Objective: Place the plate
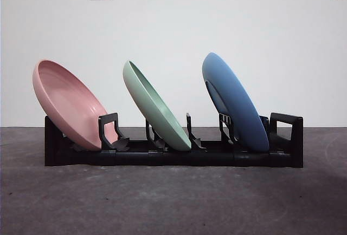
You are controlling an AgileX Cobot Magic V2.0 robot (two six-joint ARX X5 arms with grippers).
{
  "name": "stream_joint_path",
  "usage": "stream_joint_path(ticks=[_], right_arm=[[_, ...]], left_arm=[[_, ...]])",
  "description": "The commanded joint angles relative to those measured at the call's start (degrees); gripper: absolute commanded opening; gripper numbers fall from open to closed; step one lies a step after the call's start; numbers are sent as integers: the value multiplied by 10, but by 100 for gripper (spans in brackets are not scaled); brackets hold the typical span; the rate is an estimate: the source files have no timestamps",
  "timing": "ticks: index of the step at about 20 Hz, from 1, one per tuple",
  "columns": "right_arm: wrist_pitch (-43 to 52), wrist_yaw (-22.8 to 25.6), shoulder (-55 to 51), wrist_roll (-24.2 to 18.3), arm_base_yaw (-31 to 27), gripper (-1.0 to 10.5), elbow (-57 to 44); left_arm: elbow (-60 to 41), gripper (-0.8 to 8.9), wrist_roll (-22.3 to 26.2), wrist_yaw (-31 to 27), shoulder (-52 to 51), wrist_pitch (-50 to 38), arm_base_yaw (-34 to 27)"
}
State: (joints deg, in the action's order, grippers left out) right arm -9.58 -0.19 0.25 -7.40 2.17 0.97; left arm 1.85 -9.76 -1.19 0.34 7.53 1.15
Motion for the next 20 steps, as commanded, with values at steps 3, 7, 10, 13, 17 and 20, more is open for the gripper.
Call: stream_joint_path(ticks=[3,7,10,13,17,20], right_arm=[[11,-7,0,88,-1,21,-2],[50,-37,0,144,-1,21,-2],[108,-48,0,145,-1,21,-2],[162,-58,0,147,-1,20,-2],[216,-55,0,207,-1,14,1],[193,-36,6,248,-1,14,25]], left_arm=[[-10,8,-30,-1,-2,-24,0],[-10,8,-90,1,-2,-67,0],[-9,8,-98,2,-2,-101,0],[-9,7,-100,2,-2,-141,0],[-3,8,-142,2,-2,-190,0],[28,10,-197,2,0,-133,0]])
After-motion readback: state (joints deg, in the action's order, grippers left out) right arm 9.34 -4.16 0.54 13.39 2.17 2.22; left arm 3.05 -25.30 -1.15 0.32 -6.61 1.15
